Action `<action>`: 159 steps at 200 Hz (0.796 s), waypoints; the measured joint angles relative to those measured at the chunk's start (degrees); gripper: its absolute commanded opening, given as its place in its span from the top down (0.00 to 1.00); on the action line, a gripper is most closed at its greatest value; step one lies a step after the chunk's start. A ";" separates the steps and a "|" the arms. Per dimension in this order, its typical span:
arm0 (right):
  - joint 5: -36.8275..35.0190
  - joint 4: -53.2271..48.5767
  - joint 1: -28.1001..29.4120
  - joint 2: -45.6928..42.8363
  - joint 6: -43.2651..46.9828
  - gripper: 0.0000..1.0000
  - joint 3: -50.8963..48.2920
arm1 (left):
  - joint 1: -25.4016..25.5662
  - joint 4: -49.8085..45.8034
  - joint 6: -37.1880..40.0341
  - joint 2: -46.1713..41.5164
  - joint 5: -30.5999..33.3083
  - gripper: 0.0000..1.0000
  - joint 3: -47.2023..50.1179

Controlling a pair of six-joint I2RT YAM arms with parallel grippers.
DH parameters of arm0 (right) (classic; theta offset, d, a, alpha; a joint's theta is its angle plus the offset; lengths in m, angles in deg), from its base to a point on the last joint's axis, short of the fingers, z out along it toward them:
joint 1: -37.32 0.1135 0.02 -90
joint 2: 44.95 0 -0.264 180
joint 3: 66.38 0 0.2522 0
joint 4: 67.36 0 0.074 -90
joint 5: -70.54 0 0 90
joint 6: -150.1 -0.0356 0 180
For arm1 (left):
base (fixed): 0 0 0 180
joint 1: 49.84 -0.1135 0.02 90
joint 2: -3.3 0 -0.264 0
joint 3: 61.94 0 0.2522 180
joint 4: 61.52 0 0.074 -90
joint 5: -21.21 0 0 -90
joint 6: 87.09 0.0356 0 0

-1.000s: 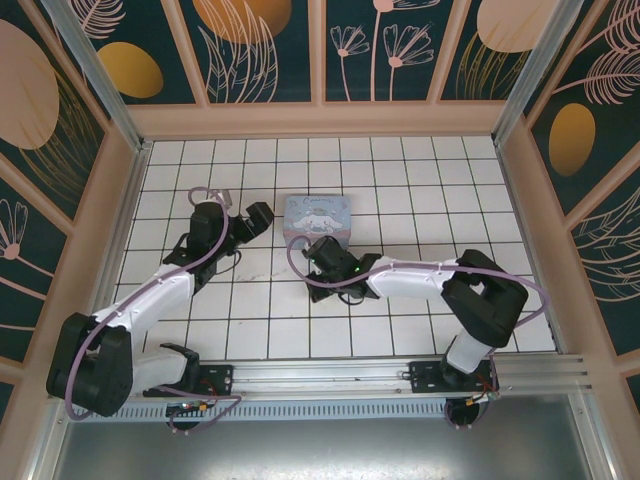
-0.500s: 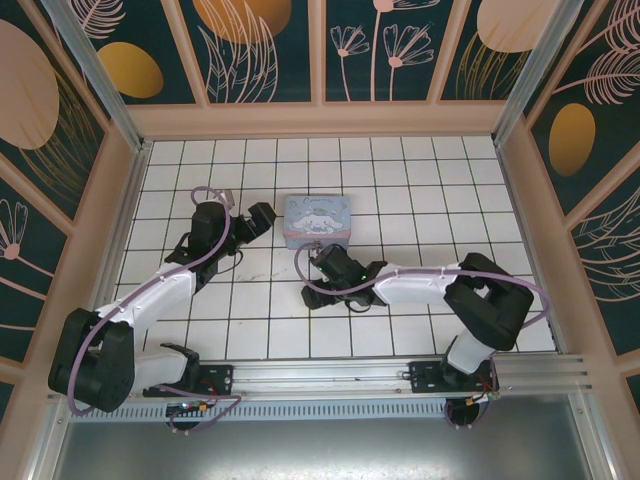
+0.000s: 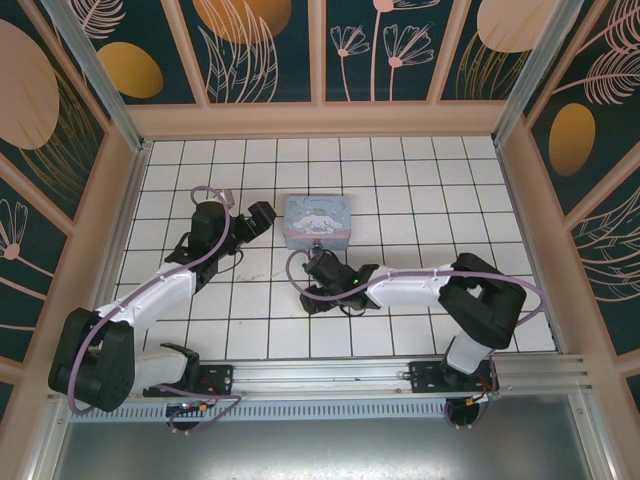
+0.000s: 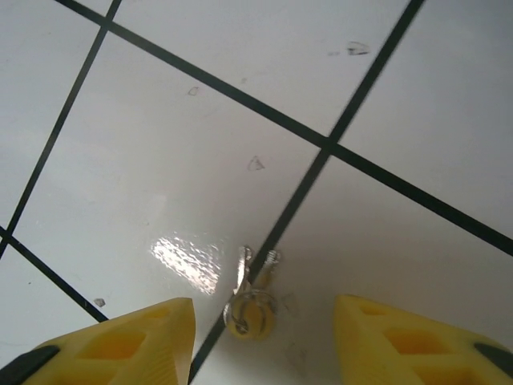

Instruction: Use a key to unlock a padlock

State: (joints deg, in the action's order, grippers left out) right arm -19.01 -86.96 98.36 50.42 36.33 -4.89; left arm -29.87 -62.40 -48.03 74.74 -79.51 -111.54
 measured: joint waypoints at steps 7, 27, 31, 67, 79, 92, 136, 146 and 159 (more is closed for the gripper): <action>-0.46 -0.20 0.46 0.90 0.09 0.56 0.63 | 0.00 0.02 -0.17 0.02 0.00 0.01 0.00; -2.62 -1.79 1.33 2.78 0.83 0.68 2.45 | 0.00 0.17 -0.24 0.33 0.00 0.01 0.00; -3.13 -2.01 1.36 2.99 0.55 0.72 2.71 | 0.00 0.17 -0.28 0.42 -0.02 0.01 0.00; -5.99 -2.10 1.95 3.32 0.46 1.00 3.87 | 0.00 0.20 -0.37 0.63 -0.15 0.01 0.00; -6.43 -1.90 2.16 3.28 -0.04 1.00 3.82 | 0.00 0.20 -0.37 0.63 -0.48 0.01 0.00; -6.58 -1.95 2.25 2.49 -0.61 1.00 3.06 | 0.00 0.20 -0.37 0.63 -0.74 0.01 0.00; -7.93 -5.01 2.34 -5.64 -4.00 0.88 -2.19 | 0.00 0.61 -0.39 1.29 -1.27 0.01 0.00; -8.17 -5.14 2.34 -7.65 -4.90 0.51 -3.17 | 0.00 0.61 -0.39 1.46 -1.33 0.01 0.00; -8.39 -5.11 2.34 -9.75 -6.25 0.33 -4.04 | 0.00 0.61 -0.39 1.68 -1.55 0.01 0.00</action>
State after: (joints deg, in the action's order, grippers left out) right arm -27.41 -92.08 100.70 40.67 30.07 -8.94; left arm -29.87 -61.79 -48.42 76.42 -81.06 -111.54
